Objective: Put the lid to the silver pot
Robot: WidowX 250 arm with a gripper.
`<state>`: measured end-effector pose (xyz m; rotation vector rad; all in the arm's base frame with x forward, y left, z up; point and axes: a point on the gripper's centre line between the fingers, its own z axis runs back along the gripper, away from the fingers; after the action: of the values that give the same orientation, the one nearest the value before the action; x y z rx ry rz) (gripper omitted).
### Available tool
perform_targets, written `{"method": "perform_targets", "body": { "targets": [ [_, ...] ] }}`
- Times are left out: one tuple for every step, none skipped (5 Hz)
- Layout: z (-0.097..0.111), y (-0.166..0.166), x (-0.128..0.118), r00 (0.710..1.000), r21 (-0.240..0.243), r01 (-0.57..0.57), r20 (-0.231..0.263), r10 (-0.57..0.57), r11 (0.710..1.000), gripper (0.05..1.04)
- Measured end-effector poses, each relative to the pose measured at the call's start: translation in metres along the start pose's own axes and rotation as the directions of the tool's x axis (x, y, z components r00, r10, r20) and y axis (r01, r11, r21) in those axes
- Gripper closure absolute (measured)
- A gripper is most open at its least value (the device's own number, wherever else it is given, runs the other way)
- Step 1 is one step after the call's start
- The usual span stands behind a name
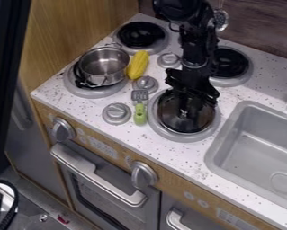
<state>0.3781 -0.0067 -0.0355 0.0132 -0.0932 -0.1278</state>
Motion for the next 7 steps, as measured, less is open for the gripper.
{"method": "perform_targets", "body": {
  "targets": [
    [0.001,0.003,-0.001,1.0,0.01,0.009,-0.013,-0.009,1.0,0.819],
    [0.002,0.008,-0.003,0.999,0.016,0.03,-0.032,-0.029,0.999,0.822],
    [0.019,0.022,0.009,1.0,0.018,0.014,-0.013,-0.014,1.0,0.822],
    [0.06,0.051,0.03,0.998,0.053,-0.036,0.062,0.033,0.998,0.822],
    [0.082,0.094,0.04,0.985,0.07,-0.137,0.114,0.128,0.988,0.822],
    [0.077,0.135,0.039,0.974,0.071,-0.208,0.111,0.2,0.975,0.822],
    [0.06,0.163,0.031,0.965,0.074,-0.26,0.066,0.255,0.963,0.822]
  ]
}}
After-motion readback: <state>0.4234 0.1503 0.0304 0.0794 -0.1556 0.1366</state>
